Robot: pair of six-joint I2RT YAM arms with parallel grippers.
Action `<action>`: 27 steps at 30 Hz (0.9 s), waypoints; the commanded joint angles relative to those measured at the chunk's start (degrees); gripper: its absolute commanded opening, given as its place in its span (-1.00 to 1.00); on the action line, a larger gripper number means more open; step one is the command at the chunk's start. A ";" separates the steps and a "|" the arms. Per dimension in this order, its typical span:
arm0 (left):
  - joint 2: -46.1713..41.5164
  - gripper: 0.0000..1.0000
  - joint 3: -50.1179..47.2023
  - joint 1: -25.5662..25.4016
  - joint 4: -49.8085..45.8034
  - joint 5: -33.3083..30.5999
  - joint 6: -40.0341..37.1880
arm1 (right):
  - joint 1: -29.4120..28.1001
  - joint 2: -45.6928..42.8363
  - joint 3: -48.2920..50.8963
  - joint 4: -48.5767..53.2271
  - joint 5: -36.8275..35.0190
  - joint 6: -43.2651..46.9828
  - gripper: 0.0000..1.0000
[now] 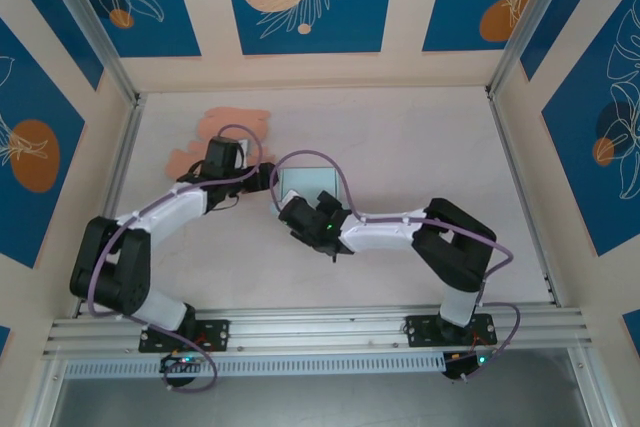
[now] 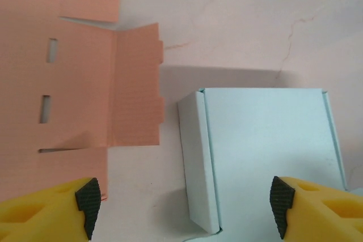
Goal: Fold the paper box
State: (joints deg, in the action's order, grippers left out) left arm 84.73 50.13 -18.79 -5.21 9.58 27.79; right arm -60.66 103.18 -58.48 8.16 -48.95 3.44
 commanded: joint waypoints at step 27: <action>-12.20 0.62 -6.10 5.68 -0.85 0.88 2.28 | 1.53 1.64 -6.79 -5.30 -2.69 14.13 -1.00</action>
State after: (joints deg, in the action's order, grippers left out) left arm 74.35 44.38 -14.22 -5.34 9.91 29.93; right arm -59.48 107.68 -63.18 1.50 -51.05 15.57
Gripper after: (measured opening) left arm 0.808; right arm 0.067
